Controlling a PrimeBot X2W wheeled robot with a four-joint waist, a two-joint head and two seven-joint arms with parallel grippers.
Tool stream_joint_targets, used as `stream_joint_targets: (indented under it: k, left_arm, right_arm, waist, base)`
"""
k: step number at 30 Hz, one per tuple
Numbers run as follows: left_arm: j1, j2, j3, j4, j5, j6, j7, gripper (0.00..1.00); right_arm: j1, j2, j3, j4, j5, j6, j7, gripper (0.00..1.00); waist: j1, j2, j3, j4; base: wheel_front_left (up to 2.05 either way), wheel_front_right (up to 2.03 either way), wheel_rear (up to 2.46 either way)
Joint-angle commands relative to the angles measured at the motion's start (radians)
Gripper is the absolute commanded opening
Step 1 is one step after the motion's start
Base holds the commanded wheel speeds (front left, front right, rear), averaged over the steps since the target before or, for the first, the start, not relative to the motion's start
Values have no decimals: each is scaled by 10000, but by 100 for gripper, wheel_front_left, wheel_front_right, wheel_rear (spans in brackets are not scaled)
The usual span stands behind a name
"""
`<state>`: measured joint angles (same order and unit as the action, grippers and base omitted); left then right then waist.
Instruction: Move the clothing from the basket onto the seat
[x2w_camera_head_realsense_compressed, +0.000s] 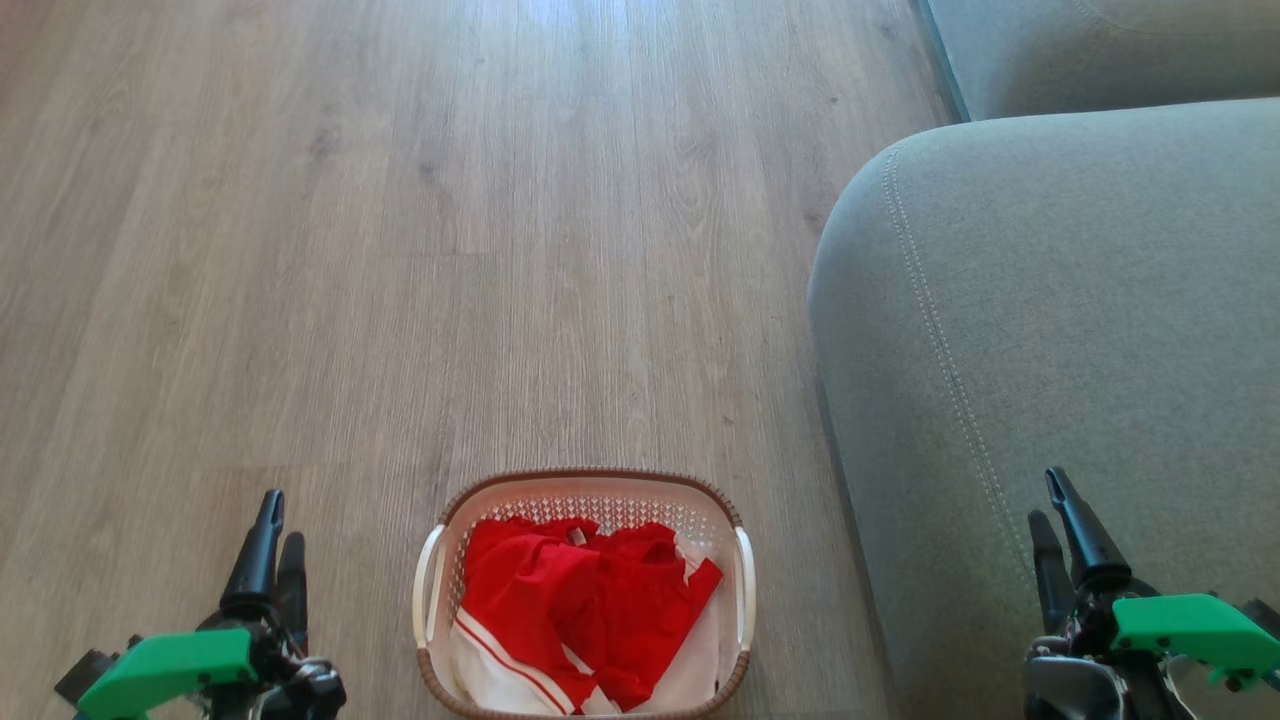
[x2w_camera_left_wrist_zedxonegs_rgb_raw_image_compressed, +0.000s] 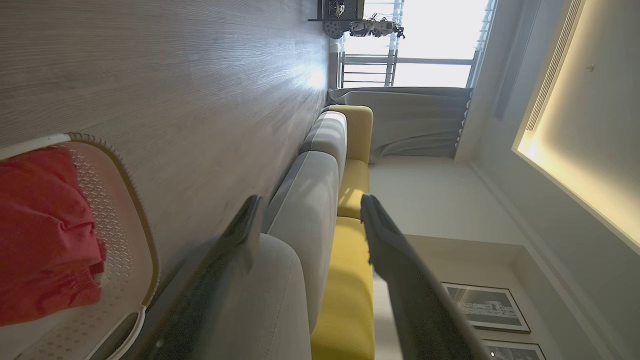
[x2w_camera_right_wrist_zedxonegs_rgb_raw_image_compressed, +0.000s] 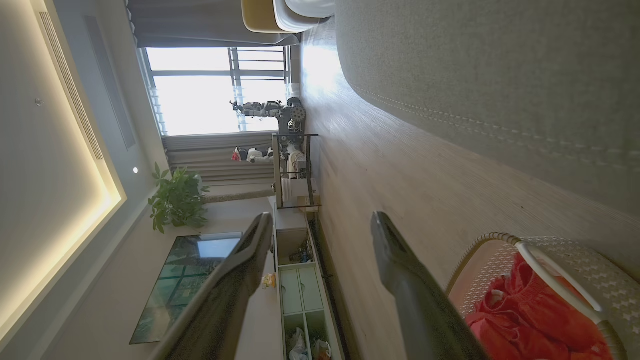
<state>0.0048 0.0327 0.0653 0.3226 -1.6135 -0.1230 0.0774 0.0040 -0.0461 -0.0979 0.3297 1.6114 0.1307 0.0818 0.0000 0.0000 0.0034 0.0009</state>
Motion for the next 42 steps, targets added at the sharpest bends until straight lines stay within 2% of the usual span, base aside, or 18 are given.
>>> stream_joint_targets:
  k: [1, 16, 33, 42]
  left_arm:
    - [-463, 95, -38, -449, 19, -10, -100, 100]
    - [-544, 107, -129, -1050, 1067, -19, -574, 100]
    - [-545, 118, -260, -1618, 3914, -29, -1042, 100]
    - [-519, 125, -378, -1838, 5788, -6, -1305, 100]
  right_arm:
    - [-470, -39, 21, -410, -28, 0, -123, 100]
    - [-622, -39, 324, -1093, -996, 0, -596, 100]
    - [-711, -44, 873, -1523, -3442, 0, -1067, 100]
    - [-771, -46, 1035, -1717, -4972, 0, -1333, 100]
  waist:
    - [0, 0, 0, 0]
    - [0, 0, 11, -36]
    - [0, 0, 36, -65]
    - [0, 0, 43, -88]
  base:
    - [0, 0, 0]
    - [0, 0, 0]
    - [0, 0, 0]
    - [0, 0, 0]
